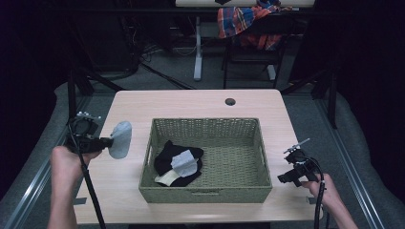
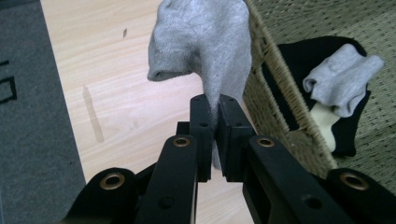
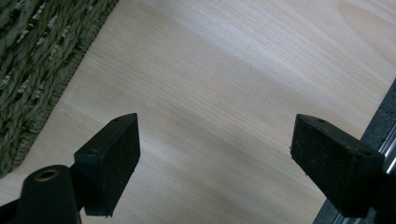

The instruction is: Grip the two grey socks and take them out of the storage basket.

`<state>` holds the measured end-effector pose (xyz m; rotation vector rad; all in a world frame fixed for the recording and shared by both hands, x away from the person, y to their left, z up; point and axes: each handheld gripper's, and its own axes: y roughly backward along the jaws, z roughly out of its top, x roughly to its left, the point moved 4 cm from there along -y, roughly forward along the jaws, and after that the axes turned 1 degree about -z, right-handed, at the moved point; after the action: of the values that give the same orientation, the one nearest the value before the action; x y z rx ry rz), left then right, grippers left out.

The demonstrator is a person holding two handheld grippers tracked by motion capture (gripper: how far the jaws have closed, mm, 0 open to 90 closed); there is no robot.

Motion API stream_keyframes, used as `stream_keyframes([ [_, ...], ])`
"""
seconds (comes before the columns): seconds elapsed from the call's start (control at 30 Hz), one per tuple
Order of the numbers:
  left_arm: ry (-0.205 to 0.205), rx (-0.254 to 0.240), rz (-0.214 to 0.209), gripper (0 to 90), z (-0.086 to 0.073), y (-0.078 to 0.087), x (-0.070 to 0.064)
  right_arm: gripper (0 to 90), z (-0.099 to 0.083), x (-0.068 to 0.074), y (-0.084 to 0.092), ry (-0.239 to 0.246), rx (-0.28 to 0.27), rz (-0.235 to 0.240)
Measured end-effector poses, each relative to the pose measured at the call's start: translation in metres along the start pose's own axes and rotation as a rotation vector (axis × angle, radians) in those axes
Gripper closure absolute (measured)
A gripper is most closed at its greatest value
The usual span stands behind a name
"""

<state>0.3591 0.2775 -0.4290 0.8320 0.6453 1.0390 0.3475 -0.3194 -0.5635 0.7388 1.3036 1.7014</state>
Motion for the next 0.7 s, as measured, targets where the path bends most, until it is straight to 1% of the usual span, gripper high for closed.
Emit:
stream_keyframes([
  [0.03, 0.005, 0.004, 0.001, 85.7, -0.001, 0.0, 0.002, 15.3, 0.0, -0.001, 0.0, 0.001, 0.0, -0.006],
  [0.2, 0.032, 0.013, 0.016, 85.7, -0.008, -0.005, 0.012, 15.4, 0.0, -0.001, 0.0, 0.001, 0.001, -0.004],
  [0.33, 0.044, 0.028, 0.016, 85.8, -0.013, -0.013, 0.017, 15.4, 0.0, -0.001, -0.001, -0.007, -0.003, -0.013],
  [0.37, 0.048, 0.03, 0.013, 85.7, -0.013, -0.015, 0.018, 15.5, 0.0, -0.001, -0.001, -0.01, -0.004, -0.005],
  [0.4, 0.05, 0.036, 0.014, 85.7, -0.014, -0.017, 0.02, 15.5, 0.0, -0.001, -0.001, -0.014, -0.008, -0.007],
  [0.43, 0.051, 0.042, 0.014, 85.7, -0.015, -0.019, 0.021, 15.5, 0.0, -0.001, -0.001, -0.013, -0.011, -0.017],
  [0.53, 0.053, 0.058, 0.012, 85.7, -0.018, -0.023, 0.023, 15.5, 0.0, -0.002, -0.001, -0.013, -0.01, -0.014],
  [0.57, 0.057, 0.06, 0.014, 85.7, -0.019, -0.025, 0.023, 15.4, 0.0, -0.001, -0.001, -0.015, -0.012, -0.008],
  [0.6, 0.056, 0.062, 0.014, 85.7, -0.019, -0.026, 0.024, 15.4, 0.0, -0.001, -0.001, -0.013, -0.011, -0.016],
  [0.63, 0.058, 0.059, 0.018, 85.7, -0.02, -0.027, 0.024, 15.4, 0.0, -0.001, -0.001, -0.011, -0.005, -0.006],
  [0.7, 0.066, 0.056, 0.024, 85.7, -0.021, -0.03, 0.027, 15.4, 0.0, -0.001, -0.001, -0.01, -0.006, -0.015],
])
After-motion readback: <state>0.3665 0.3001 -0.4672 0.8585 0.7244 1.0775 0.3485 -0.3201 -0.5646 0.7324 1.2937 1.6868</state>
